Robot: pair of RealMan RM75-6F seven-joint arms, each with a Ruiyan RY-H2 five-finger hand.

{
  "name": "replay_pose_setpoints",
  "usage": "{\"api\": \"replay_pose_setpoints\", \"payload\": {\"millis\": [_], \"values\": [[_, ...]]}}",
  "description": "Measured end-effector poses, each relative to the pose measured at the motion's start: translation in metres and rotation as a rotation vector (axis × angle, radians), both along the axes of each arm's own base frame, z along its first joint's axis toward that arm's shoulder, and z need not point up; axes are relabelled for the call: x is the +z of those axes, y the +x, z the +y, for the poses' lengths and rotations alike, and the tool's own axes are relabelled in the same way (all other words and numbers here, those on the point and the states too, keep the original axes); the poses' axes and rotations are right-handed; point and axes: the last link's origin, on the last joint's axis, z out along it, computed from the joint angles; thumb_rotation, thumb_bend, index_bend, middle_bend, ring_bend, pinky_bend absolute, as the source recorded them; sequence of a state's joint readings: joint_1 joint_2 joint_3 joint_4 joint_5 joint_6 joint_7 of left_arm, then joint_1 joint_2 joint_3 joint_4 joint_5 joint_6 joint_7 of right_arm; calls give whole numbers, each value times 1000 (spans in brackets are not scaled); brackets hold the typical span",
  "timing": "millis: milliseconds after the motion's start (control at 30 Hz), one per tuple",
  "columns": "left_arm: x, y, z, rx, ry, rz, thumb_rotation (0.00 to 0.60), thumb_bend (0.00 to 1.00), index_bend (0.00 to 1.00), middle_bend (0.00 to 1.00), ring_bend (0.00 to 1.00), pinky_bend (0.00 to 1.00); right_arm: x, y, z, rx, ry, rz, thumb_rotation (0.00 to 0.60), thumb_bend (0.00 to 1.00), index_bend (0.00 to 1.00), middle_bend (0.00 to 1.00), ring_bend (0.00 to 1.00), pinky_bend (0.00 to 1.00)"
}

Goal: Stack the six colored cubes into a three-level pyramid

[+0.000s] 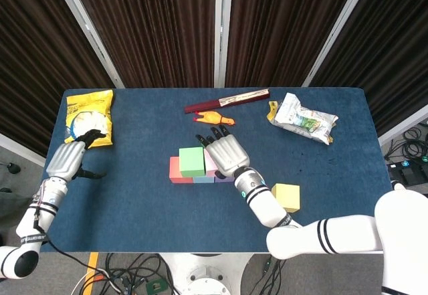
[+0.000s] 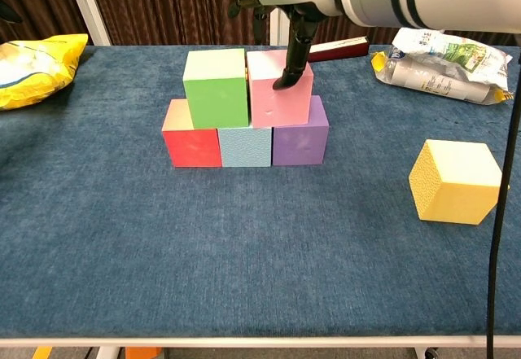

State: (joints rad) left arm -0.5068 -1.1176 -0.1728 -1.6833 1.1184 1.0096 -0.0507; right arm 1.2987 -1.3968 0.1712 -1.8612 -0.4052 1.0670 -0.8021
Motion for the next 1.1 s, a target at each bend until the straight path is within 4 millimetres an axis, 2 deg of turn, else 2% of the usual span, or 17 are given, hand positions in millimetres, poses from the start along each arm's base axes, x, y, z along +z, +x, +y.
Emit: {"api": "replay_pose_setpoints", "payload": {"millis": [233,367,467,767,1100], "values": [[0,-2,-3,0,-1,3,600,0,204,109,167,336,21,-12,2,3,-18,-64,600,112,0,134,0,0],[0,-3,-2,5,1,3,600,0,204,109,167,336,36,-32,0,-11,-36,-93,600,93,0,97,0,0],[1,-2,-2,7,3,-1,600,0,204,108,167,336,41,-45,-2,-27,-32,-96,600,71,0,88,0,0],[1,-2,-2,12,3,1,600,0,204,108,167,336,34,-62,-19,-49,-27,-70,600,59,0,55,0,0],[1,-3,0,18,3,4,600,0,204,108,167,336,15,-60,-31,-49,-7,-85,600,58,0,46,0,0]]}}
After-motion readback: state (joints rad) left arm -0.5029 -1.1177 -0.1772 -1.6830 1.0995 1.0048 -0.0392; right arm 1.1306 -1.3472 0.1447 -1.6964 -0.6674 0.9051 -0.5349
